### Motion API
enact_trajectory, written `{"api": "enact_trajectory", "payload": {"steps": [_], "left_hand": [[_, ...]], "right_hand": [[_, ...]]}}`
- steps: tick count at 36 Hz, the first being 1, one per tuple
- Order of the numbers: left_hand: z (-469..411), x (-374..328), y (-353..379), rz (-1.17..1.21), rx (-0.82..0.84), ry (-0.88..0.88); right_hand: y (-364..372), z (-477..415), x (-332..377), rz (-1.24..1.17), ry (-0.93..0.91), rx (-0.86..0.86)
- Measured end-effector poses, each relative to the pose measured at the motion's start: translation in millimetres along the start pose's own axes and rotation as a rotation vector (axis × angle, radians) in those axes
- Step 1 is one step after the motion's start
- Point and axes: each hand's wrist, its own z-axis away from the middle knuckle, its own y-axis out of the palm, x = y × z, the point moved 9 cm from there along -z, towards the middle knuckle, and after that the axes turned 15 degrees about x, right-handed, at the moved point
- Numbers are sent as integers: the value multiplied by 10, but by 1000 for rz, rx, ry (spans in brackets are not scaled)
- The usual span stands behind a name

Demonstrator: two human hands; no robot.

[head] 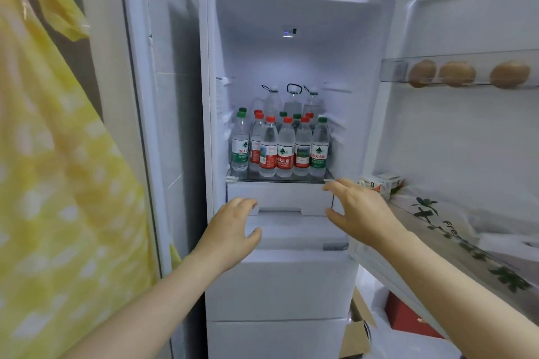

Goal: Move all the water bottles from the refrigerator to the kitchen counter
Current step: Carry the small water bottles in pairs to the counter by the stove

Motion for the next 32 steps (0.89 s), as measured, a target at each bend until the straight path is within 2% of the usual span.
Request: {"api": "enact_trajectory", "payload": {"steps": [8, 16, 27, 32], "left_hand": [[-723, 271, -8, -26, 3, -9], [-1462, 507, -111, -94, -11, 66], [-2533, 784, -396, -58, -90, 197], [-2917, 976, -367, -95, -96, 187]], "right_hand": [[103, -767, -335, -17, 36, 5], [174, -1471, -534, -6, 68, -17], [210, -2340, -799, 4, 162, -53], [260, -2583, -907, 54, 207, -86]]}}
